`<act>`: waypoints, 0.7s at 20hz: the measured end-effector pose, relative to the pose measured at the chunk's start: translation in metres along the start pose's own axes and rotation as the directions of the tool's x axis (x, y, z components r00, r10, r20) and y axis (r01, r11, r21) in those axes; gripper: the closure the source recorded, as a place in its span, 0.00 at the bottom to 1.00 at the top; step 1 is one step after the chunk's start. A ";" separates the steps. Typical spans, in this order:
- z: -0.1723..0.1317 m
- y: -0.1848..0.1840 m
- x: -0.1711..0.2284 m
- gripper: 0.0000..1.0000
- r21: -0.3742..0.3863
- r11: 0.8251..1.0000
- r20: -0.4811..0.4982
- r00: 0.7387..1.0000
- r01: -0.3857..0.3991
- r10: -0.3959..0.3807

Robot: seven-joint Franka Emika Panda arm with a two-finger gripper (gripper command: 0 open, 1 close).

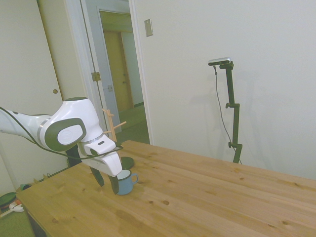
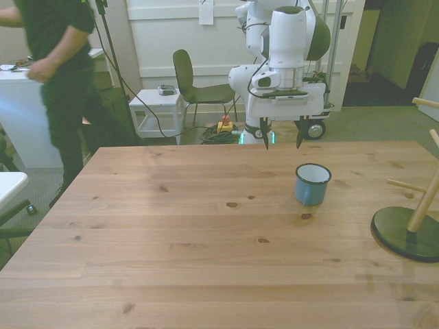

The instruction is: Hang the mug

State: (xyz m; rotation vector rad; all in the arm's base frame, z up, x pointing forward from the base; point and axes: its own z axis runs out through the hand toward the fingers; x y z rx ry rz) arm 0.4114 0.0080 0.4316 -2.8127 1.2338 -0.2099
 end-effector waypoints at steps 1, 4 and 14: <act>0.000 0.000 0.000 0.00 -0.002 1.000 0.002 1.000 0.000 0.000; -0.001 0.000 -0.002 0.00 -0.011 1.000 0.004 1.000 0.007 -0.007; -0.015 -0.011 -0.012 0.00 -0.023 0.975 -0.069 0.972 0.223 -0.224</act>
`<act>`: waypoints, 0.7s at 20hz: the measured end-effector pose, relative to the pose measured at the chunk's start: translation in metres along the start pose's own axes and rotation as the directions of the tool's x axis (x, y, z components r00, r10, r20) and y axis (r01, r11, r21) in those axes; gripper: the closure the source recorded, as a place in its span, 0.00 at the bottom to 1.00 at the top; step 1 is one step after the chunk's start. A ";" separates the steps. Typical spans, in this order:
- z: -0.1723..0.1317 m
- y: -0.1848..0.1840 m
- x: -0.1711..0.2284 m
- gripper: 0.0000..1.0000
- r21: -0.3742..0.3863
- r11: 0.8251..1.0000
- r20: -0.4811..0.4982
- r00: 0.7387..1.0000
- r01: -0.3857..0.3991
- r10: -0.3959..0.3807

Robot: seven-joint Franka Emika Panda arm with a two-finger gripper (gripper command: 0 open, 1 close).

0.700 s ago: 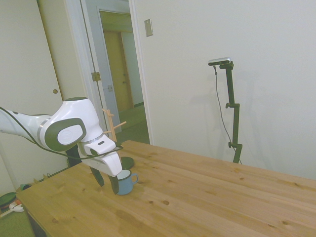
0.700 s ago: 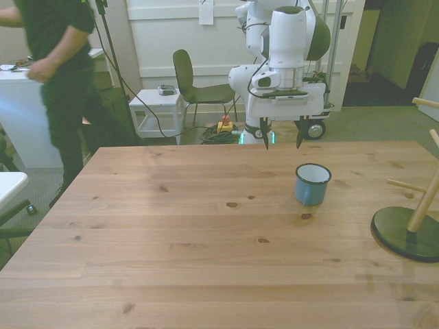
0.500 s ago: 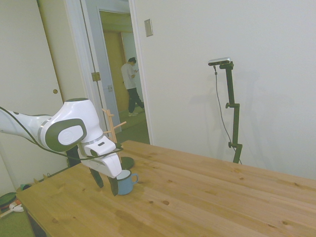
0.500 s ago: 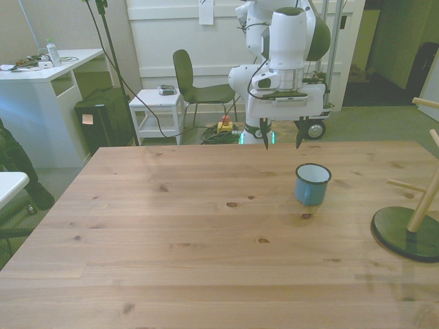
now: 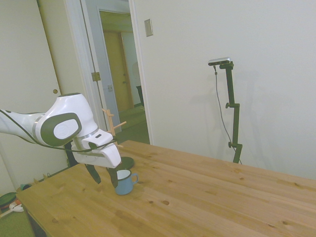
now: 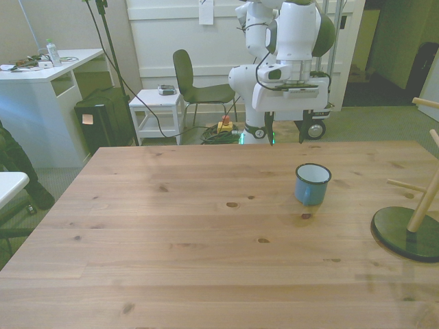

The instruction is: Hang the mug

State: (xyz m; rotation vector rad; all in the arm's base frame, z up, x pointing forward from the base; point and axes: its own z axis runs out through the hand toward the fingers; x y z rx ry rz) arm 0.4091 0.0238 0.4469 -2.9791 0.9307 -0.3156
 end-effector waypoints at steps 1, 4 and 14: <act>0.001 -0.001 -0.001 0.00 -0.002 1.000 -0.010 1.000 0.019 -0.019; 0.001 -0.007 -0.004 0.00 -0.004 0.999 -0.037 0.998 0.055 -0.055; -0.024 -0.039 0.010 0.00 0.037 0.999 -0.072 0.997 -0.008 0.011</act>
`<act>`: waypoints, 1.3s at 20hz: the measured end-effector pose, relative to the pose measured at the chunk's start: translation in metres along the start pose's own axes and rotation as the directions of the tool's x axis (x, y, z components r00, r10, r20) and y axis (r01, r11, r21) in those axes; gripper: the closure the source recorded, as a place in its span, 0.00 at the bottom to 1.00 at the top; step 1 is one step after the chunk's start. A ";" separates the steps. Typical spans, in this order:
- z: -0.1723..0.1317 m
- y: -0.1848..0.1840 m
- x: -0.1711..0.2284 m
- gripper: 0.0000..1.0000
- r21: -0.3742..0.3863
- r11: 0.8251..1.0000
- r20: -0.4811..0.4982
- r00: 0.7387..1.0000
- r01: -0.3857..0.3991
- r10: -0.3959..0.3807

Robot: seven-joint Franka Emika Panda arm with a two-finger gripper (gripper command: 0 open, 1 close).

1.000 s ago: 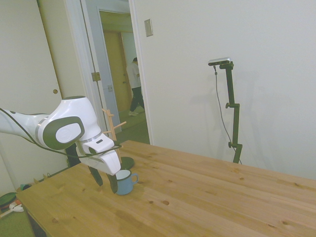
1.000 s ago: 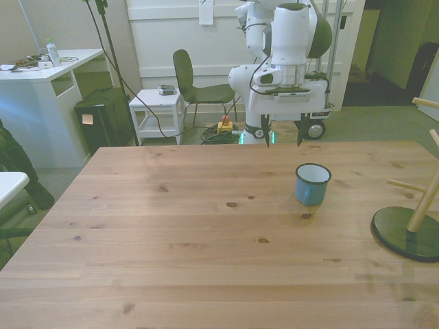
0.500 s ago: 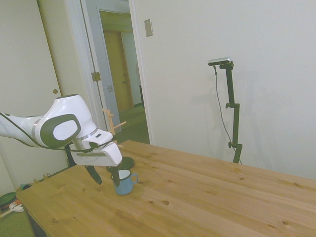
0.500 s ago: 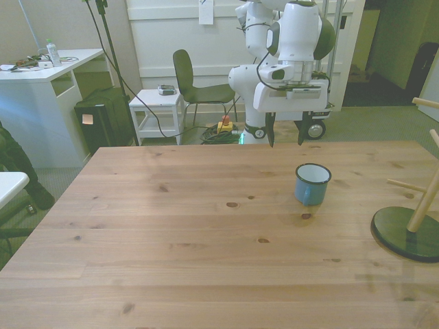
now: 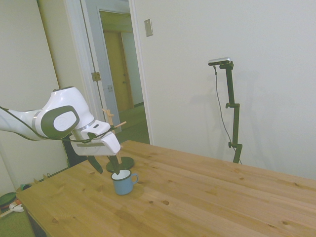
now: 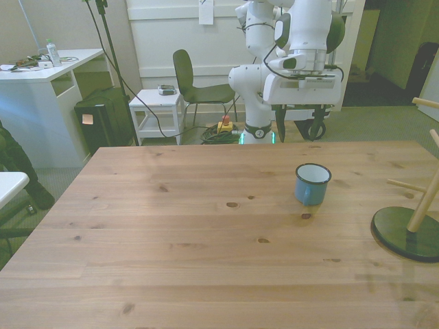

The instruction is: Hang the mug

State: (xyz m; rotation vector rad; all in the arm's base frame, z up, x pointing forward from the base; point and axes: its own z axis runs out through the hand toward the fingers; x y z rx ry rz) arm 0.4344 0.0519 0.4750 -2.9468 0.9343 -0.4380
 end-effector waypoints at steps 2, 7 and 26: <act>0.001 -0.003 0.006 0.00 0.000 0.999 0.022 0.998 -0.051 0.051; 0.009 0.006 0.024 0.00 -0.031 0.963 0.078 0.959 -0.269 0.271; 0.058 -0.020 0.047 0.00 -0.130 0.852 0.129 0.843 -0.508 0.522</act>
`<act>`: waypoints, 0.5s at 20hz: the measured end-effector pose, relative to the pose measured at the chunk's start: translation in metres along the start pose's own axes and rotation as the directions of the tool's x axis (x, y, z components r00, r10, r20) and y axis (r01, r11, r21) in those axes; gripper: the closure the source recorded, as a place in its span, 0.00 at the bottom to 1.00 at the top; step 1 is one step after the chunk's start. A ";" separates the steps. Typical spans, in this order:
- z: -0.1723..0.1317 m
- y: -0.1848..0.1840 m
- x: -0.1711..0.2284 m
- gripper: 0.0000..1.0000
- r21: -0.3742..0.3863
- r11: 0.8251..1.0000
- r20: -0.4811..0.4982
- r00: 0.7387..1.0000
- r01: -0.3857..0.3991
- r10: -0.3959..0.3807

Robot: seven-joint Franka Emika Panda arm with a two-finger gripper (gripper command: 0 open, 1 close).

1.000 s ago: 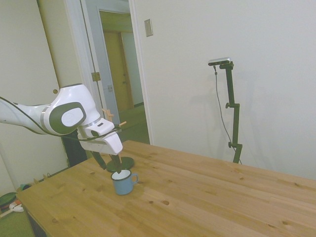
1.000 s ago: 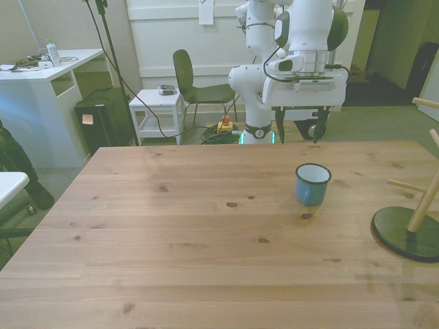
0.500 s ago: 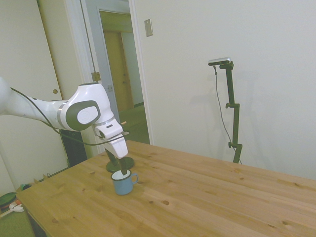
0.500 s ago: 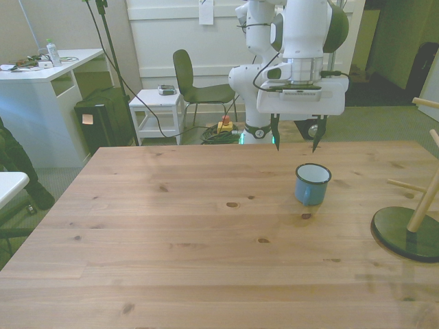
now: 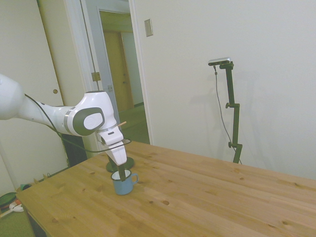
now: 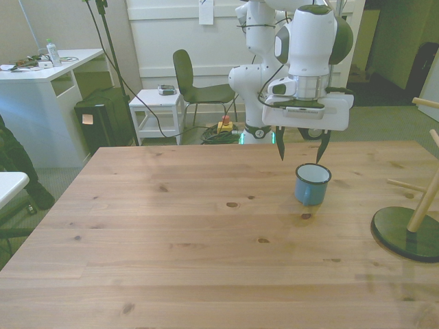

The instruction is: Hang the mug

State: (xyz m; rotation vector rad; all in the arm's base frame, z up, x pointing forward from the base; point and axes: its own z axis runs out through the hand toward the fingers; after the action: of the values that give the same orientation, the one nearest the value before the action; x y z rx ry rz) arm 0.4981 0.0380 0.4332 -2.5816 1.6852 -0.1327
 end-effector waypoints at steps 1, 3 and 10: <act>0.003 -0.002 0.001 0.00 -0.004 1.000 0.002 1.000 -0.003 0.003; 0.010 -0.005 0.003 0.00 -0.011 1.000 0.005 1.000 -0.008 0.008; 0.032 -0.018 0.006 1.00 -0.046 0.999 0.005 1.000 -0.013 0.013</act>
State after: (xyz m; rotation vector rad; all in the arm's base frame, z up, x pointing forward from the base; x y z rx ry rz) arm 0.5203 0.0402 0.4032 -2.6004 1.7228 -0.0878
